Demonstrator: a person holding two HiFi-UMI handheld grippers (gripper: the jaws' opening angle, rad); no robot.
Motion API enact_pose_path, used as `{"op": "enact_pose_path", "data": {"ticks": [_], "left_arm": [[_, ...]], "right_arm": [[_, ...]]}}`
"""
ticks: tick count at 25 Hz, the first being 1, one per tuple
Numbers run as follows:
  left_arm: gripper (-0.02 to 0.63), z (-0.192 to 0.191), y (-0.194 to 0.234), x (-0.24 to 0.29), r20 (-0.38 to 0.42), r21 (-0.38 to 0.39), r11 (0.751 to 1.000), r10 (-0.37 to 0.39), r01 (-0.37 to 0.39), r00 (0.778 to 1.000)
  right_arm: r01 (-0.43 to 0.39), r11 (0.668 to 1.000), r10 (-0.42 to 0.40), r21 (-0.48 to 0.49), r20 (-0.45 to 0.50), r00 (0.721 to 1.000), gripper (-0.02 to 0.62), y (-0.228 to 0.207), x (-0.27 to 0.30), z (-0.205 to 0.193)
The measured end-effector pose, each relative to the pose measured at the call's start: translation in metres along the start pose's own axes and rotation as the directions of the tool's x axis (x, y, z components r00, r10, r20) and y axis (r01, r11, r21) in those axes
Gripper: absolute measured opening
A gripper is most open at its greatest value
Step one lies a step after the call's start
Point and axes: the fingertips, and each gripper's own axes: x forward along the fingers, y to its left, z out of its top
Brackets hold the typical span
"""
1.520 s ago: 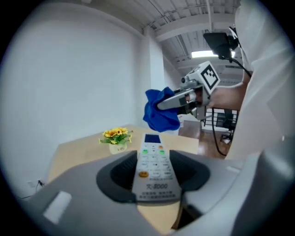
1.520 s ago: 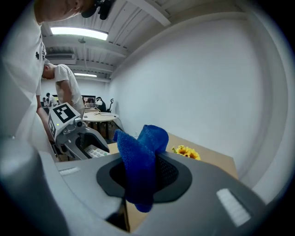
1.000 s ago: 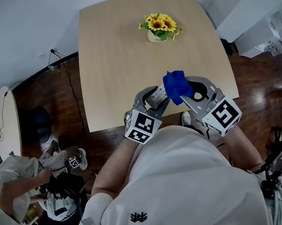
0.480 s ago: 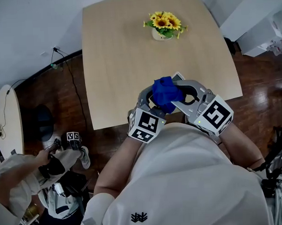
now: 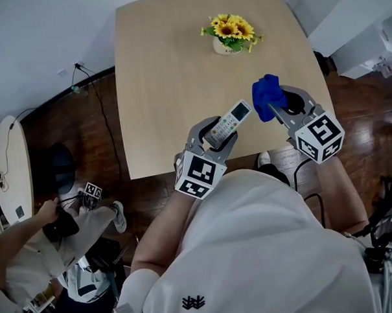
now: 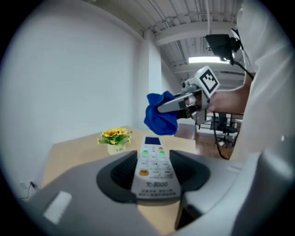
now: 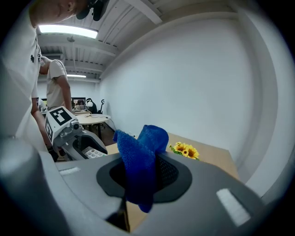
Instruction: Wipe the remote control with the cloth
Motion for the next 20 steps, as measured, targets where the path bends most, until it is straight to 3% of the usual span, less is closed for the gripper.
{"op": "enact_pose_path", "data": {"ticks": [3, 7, 15, 17, 20], "left_arm": [[0.235, 0.001, 0.001, 0.0, 0.001, -0.002, 1.0, -0.001, 0.001, 1.0], [0.235, 0.005, 0.001, 0.001, 0.001, 0.005, 1.0, -0.009, 0.009, 1.0], [0.235, 0.013, 0.004, -0.001, 0.004, 0.015, 1.0, -0.016, 0.016, 1.0], [0.235, 0.014, 0.006, -0.004, 0.007, 0.015, 1.0, -0.011, 0.011, 1.0], [0.235, 0.013, 0.009, -0.011, 0.008, 0.012, 1.0, 0.001, -0.001, 1.0]], "right_arm": [[-0.017, 1.0, 0.017, -0.005, 0.026, 1.0, 0.08, 0.009, -0.004, 0.013], [-0.117, 0.992, 0.121, -0.048, 0.084, 0.989, 0.08, 0.052, -0.002, 0.04], [-0.381, 0.92, 0.389, -0.086, 0.095, 0.917, 0.079, 0.161, 0.013, 0.069], [-0.39, 0.918, 0.396, -0.08, 0.101, 0.913, 0.078, 0.165, 0.019, 0.068], [-0.349, 0.935, 0.354, -0.059, 0.094, 0.931, 0.08, 0.148, 0.026, 0.063]]}}
